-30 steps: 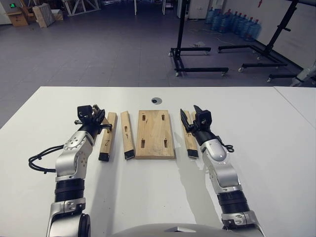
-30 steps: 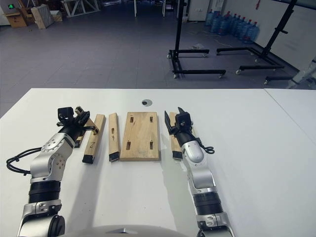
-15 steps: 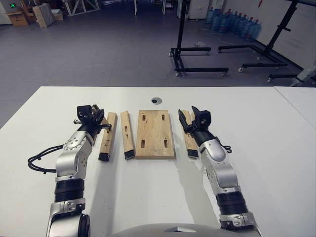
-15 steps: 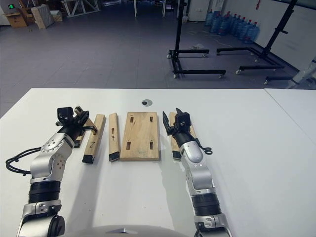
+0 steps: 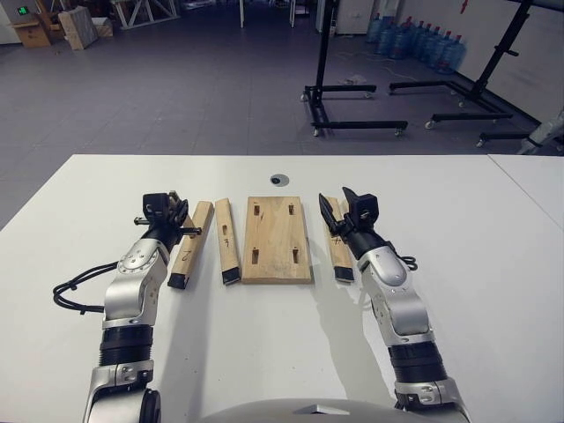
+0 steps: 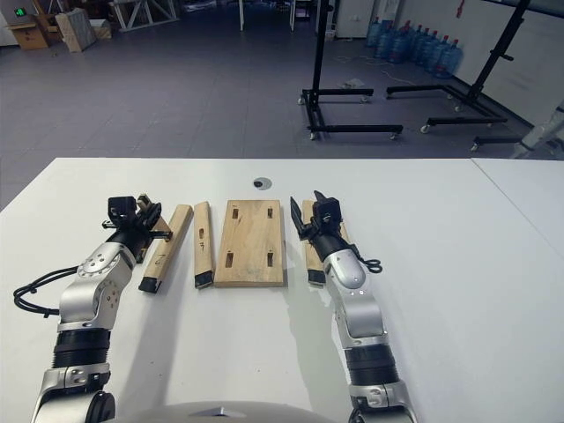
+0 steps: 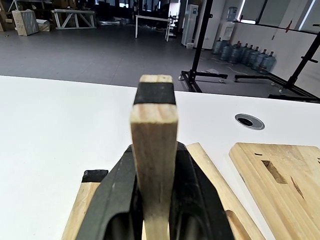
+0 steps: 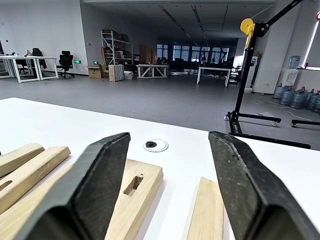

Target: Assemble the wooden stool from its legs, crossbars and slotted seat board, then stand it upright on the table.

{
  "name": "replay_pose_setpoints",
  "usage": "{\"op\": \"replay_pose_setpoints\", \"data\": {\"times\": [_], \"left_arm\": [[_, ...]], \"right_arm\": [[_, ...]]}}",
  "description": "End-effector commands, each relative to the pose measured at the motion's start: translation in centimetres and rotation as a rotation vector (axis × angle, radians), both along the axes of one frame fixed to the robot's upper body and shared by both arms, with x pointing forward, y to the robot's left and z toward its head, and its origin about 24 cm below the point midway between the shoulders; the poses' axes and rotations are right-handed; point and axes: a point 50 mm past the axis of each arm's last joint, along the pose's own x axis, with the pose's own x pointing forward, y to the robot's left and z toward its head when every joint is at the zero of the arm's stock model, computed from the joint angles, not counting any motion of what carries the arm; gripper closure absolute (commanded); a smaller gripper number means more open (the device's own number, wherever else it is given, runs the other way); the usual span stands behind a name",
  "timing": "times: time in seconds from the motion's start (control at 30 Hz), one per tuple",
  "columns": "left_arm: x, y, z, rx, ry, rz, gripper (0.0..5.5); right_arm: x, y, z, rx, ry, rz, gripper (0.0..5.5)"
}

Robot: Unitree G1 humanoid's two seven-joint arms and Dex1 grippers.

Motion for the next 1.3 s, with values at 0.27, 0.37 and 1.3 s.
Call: {"op": "replay_pose_setpoints", "data": {"times": [0.27, 0.37, 1.3], "left_arm": [[-1.4, -1.1, -3.9, 0.090, 0.195, -0.090, 5.12], [-1.4, -1.2, -4.0, 0.077, 0.198, -0.087, 5.12], [1.0, 0.2, 6.8, -0.064, -0.350, 0.089, 3.59]], "right_arm": [[0.4, 0.3, 0.6, -0.031, -0.024, 0.022, 2.62], [0.5, 0.2, 0.6, -0.034, -0.026, 0.020, 2.62], [0.8, 0.6, 1.1, -0.036, -0.039, 0.058, 2.62]]}}
